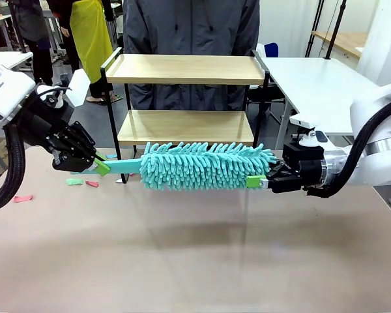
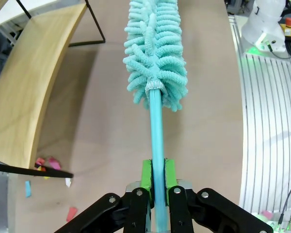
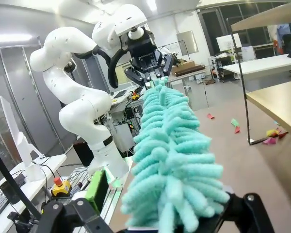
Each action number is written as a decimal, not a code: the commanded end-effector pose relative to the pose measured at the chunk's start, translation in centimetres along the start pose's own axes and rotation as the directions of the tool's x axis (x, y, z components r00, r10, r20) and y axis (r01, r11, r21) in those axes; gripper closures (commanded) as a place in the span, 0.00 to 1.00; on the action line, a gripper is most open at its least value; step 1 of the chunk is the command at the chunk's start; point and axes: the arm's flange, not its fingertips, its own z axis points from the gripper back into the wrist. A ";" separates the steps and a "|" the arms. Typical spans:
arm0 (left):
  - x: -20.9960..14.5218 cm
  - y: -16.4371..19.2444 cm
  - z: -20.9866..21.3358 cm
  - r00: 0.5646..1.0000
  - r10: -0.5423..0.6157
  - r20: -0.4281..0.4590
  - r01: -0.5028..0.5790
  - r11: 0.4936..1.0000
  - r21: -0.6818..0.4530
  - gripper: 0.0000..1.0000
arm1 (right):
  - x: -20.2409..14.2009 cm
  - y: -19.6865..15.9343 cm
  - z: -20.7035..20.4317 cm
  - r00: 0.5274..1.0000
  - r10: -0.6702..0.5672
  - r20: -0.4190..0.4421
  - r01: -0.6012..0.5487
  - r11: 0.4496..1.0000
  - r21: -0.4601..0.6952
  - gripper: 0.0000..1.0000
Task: Clean the shelf.
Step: Hand the Duster back to the human.
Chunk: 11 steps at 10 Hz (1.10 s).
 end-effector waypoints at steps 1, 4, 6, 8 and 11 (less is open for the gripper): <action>0.7 -0.3 -0.2 0.999 -0.023 0.038 0.023 1.000 -0.014 0.87 | 0.0 -0.3 -1.1 0.998 0.035 0.043 -0.036 0.999 0.004 0.00; 0.7 -0.3 -0.2 0.999 -0.023 0.038 0.023 1.000 -0.014 0.87 | 0.1 -0.2 -0.7 0.998 0.037 0.048 -0.037 0.999 -0.001 0.60; 0.7 -0.3 -0.2 0.999 -0.023 0.038 0.023 1.000 -0.014 0.87 | 0.3 -0.1 -0.3 0.998 0.036 0.059 -0.036 0.999 0.006 0.63; 0.7 -0.3 -0.2 0.999 -0.023 0.038 0.023 1.000 -0.014 0.87 | 0.5 0.0 -0.2 0.998 0.042 0.053 -0.043 0.999 0.014 1.00; 0.7 -0.3 -0.2 0.999 -0.023 0.038 0.023 1.000 -0.014 0.87 | 0.6 -0.2 0.0 0.998 0.038 0.056 -0.039 0.999 0.019 1.00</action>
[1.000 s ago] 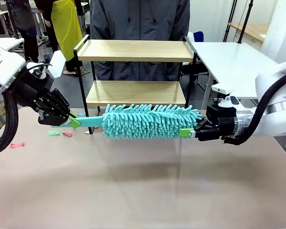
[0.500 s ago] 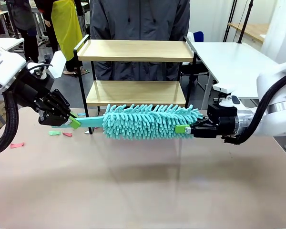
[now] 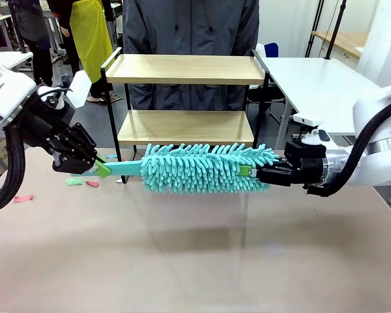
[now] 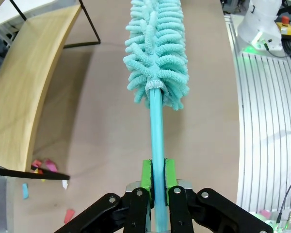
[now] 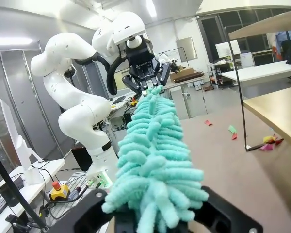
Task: Clean the shelf.
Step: Hand the Duster back to the human.
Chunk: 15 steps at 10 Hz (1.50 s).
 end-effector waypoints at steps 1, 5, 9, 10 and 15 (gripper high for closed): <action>0.5 0.0 0.0 0.999 -0.016 0.040 0.016 1.000 0.004 0.87 | 0.2 -0.1 -0.4 0.999 0.025 0.025 -0.025 0.999 0.024 1.00; -1.0 0.6 0.8 1.000 0.000 0.008 0.000 1.000 0.020 0.00 | 0.0 0.0 0.0 1.000 0.001 0.001 -0.001 1.000 0.000 1.00; -5.3 1.9 7.4 0.965 0.079 0.249 -0.077 0.997 -0.021 0.00 | 0.0 0.0 0.0 1.000 0.001 0.001 -0.001 1.000 0.000 1.00; -7.0 1.9 9.3 0.934 0.088 0.346 -0.085 0.996 -0.024 0.00 | 0.0 0.0 0.0 1.000 0.001 0.001 -0.001 1.000 0.000 1.00; -11.5 1.3 12.6 0.878 0.120 0.464 -0.167 0.984 0.061 0.00 | 0.0 0.0 0.0 1.000 0.001 0.001 -0.001 1.000 0.000 1.00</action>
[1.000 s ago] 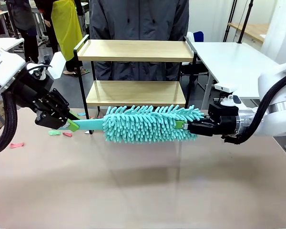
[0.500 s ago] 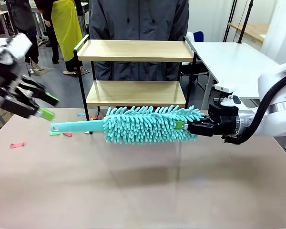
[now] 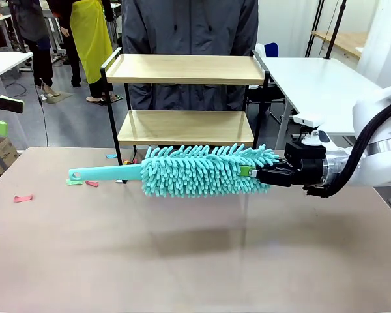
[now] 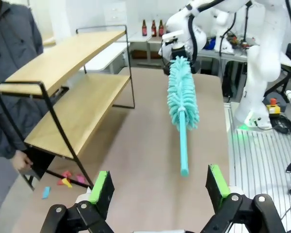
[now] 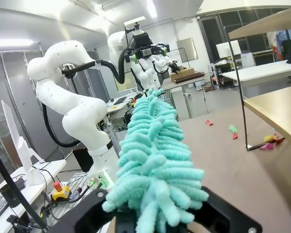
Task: Clean the shelf.
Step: Hand the Duster back to the human.
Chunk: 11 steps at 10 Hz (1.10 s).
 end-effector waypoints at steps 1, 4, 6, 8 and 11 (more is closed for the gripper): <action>0.6 -0.2 -0.4 1.000 -0.017 0.011 0.017 1.000 -0.023 0.00 | 0.0 0.0 0.0 1.000 0.000 0.000 0.000 1.000 0.000 0.82; 0.6 -0.2 -0.4 1.000 -0.017 0.011 0.017 1.000 -0.023 0.00 | 7.1 3.2 1.0 0.974 0.135 0.180 -0.126 0.990 -0.061 0.82; 0.6 -0.2 -0.4 1.000 -0.017 0.011 0.017 1.000 -0.023 0.00 | 12.8 6.0 1.3 0.929 0.296 0.224 -0.259 0.949 -0.179 0.82; 0.6 -0.2 -0.4 1.000 -0.017 0.011 0.017 1.000 -0.023 0.00 | 17.9 8.2 3.2 0.853 0.471 0.226 -0.360 0.844 -0.397 0.82; 0.6 -0.2 -0.4 1.000 -0.017 0.011 0.017 1.000 -0.023 0.00 | 21.9 10.9 8.2 0.750 0.647 0.140 -0.378 0.592 -0.712 0.82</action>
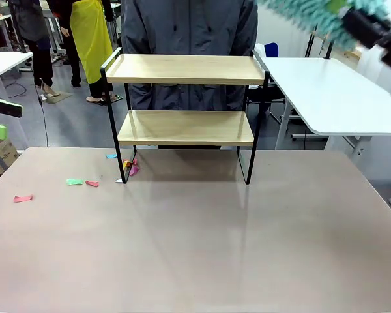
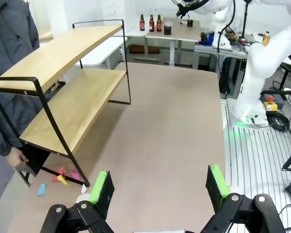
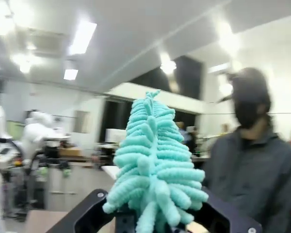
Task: Clean the shelf.
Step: Hand the Duster back to the human.
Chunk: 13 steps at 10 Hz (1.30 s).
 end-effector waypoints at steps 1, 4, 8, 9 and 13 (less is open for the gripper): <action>0.2 0.3 -0.2 0.999 -0.024 0.034 0.024 1.000 -0.001 0.00 | 0.1 0.6 1.4 0.991 0.129 -0.039 -0.135 0.965 -0.225 0.82; 0.2 0.3 -0.2 0.999 -0.024 0.034 0.024 1.000 -0.001 0.00 | 0.4 -0.6 5.2 0.968 0.198 -0.155 -0.248 0.856 -0.454 0.82; 0.2 0.3 -0.2 0.999 -0.024 0.034 0.024 1.000 -0.001 0.00 | -4.9 -1.0 9.5 0.945 0.095 -0.314 -0.265 0.785 -0.560 0.82; 0.2 0.3 -0.2 0.999 -0.024 0.034 0.024 1.000 -0.001 0.00 | -7.3 -0.8 11.1 0.938 0.038 -0.346 -0.247 0.771 -0.587 0.82; 0.2 0.3 -0.2 0.999 -0.024 0.034 0.024 1.000 -0.001 0.00 | -14.1 0.7 15.3 0.910 -0.143 -0.390 -0.163 0.740 -0.653 0.82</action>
